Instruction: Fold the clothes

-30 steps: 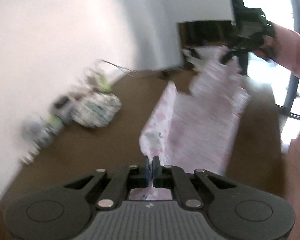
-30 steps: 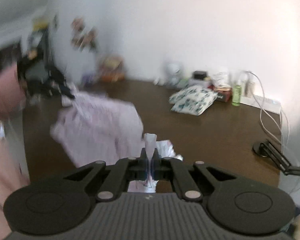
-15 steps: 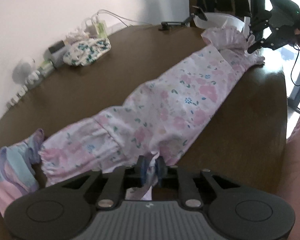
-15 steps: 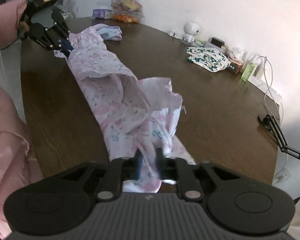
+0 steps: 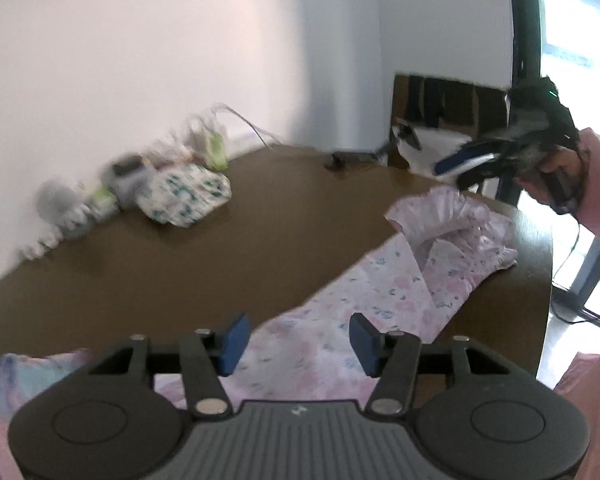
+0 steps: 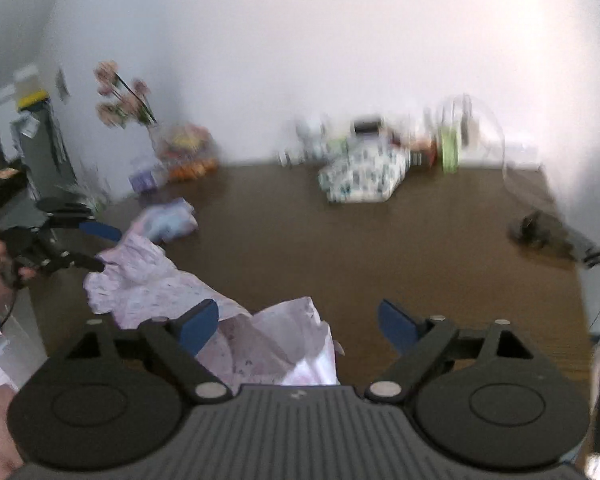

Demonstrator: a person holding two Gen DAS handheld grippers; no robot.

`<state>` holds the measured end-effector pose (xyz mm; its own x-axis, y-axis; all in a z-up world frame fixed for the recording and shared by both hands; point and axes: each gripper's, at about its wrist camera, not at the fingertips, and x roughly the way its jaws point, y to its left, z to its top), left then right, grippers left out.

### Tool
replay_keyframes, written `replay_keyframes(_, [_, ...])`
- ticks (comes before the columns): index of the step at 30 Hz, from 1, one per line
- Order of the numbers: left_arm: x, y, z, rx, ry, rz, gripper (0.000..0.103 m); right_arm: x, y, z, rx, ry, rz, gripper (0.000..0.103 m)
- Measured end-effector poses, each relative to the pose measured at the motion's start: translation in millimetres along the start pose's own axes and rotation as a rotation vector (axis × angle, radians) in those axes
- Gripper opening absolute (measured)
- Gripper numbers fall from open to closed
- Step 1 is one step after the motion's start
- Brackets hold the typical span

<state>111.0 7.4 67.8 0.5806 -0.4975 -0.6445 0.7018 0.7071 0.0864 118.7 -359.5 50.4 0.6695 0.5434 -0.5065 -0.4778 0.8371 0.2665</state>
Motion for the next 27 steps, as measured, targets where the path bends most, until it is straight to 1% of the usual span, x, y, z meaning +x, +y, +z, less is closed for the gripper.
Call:
replay_keyframes(2, [21,-7,-1,-0.007,0.065,-0.015,0.042,31,-4,4,0.031,0.074,0.000,0.071])
replay_keyframes(3, [32,-9,-4,-0.019,0.100,-0.009,0.040,41,-4,4,0.048,0.101,0.008,0.046])
replay_keyframes(4, [39,-8,-8,-0.036,0.124,-0.013,0.038,43,0,0,0.028,0.114,0.027,0.014])
replay_keyframes(5, [46,-7,-13,-0.053,0.148,-0.018,0.036,46,4,-4,0.008,0.126,0.046,0.008])
replay_keyframes(7, [52,-5,-25,-0.088,0.182,-0.031,0.034,50,13,-12,-0.037,0.150,0.081,0.008])
replay_keyframes(8, [54,-3,-32,-0.102,0.193,-0.035,0.034,46,24,-20,-0.105,0.156,0.079,0.008])
replay_keyframes(10, [54,-1,-41,-0.127,0.208,-0.044,0.034,42,40,-36,-0.196,0.187,0.093,0.008])
replay_keyframes(13, [51,1,-44,-0.131,0.206,-0.056,0.034,44,56,-58,-0.276,0.255,0.066,0.009])
replay_keyframes(14, [50,2,-44,-0.132,0.209,-0.058,0.035,42,55,-59,-0.267,0.245,0.068,0.010])
replay_keyframes(15, [49,3,-43,-0.133,0.202,-0.060,0.035,40,55,-60,-0.256,0.235,0.070,0.013])
replay_keyframes(16, [47,3,-41,-0.134,0.195,-0.061,0.035,38,53,-60,-0.230,0.224,0.077,0.021])
replay_keyframes(17, [43,4,-37,-0.140,0.166,-0.067,0.036,34,50,-57,-0.202,0.194,0.090,0.029])
replay_keyframes(18, [38,5,-33,-0.147,0.134,-0.073,0.038,28,49,-54,-0.177,0.154,0.095,0.045])
replay_keyframes(19, [33,4,-28,-0.152,0.096,-0.082,0.041,23,48,-52,-0.151,0.113,0.101,0.048])
replay_keyframes(20, [29,2,-21,-0.148,0.063,-0.088,0.046,18,46,-49,-0.124,0.074,0.106,0.048])
replay_keyframes(21, [27,-2,-14,-0.129,0.035,-0.095,0.046,17,44,-46,-0.079,0.043,0.111,0.048])
replay_keyframes(23, [30,-11,-3,-0.083,0.016,-0.118,0.046,15,40,-40,0.010,-0.019,0.122,0.048])
replay_keyframes(25, [42,-20,6,-0.056,0.017,-0.136,0.046,14,35,-34,0.099,-0.080,0.132,0.048])
replay_keyframes(27, [60,-27,15,-0.048,0.034,-0.132,0.044,13,31,-28,0.187,-0.139,0.140,0.048])
